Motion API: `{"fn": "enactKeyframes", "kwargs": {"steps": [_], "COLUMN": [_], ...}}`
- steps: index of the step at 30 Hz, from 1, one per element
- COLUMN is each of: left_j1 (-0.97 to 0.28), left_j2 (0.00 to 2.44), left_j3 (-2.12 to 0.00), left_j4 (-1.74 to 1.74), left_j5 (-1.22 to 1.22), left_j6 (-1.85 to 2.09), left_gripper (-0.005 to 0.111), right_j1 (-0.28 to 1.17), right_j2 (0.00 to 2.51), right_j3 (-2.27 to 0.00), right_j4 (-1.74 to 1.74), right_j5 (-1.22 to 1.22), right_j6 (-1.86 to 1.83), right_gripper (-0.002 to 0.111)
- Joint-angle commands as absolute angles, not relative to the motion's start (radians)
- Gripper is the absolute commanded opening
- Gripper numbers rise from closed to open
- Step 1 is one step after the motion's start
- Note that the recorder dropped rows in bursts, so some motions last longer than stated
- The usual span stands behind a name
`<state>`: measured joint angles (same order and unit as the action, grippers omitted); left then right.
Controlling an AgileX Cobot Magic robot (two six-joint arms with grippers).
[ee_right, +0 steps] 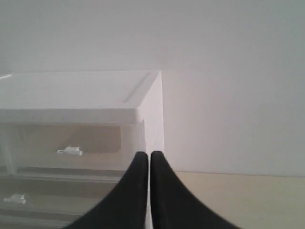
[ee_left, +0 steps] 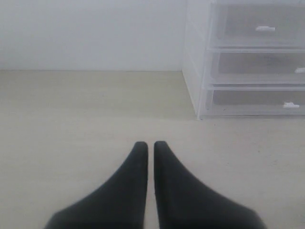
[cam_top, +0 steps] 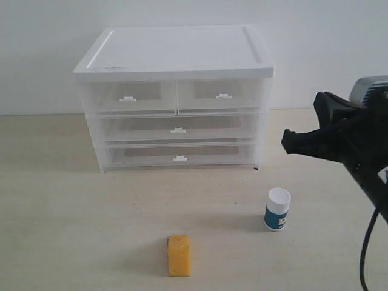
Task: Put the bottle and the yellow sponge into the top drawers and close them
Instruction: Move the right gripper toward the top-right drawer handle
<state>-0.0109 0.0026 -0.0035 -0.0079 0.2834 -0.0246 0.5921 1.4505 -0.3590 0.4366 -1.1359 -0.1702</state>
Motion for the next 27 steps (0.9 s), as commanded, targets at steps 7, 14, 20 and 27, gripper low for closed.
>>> {"fn": "enactKeyframes", "kwargs": {"steps": [7,14,20,27], "left_j1": [-0.009,-0.009,-0.009,-0.009], "left_j2": [0.0,0.0,0.0,0.0], "left_j3": [0.0,0.0,0.0,0.0], "left_j4": [-0.006,-0.006,-0.006,-0.006], "left_j5": [0.278,0.279,0.278,0.278], "left_j6": [-0.033,-0.033,-0.033,-0.033], "left_gripper": [0.004,0.004,0.004,0.004], "right_j1": [0.651,0.651,0.649,0.649], "right_j2": [1.717,1.82,1.877,1.913], "right_j3": [-0.502,-0.611,-0.692,-0.764], "right_j4": [0.409,0.334,0.278,0.305], "right_j5": [-1.221,-1.189,-1.16,-1.072], "right_j6": [-0.125,-0.027,-0.027,-0.086], "right_gripper": [0.0,0.0,0.0,0.0]}}
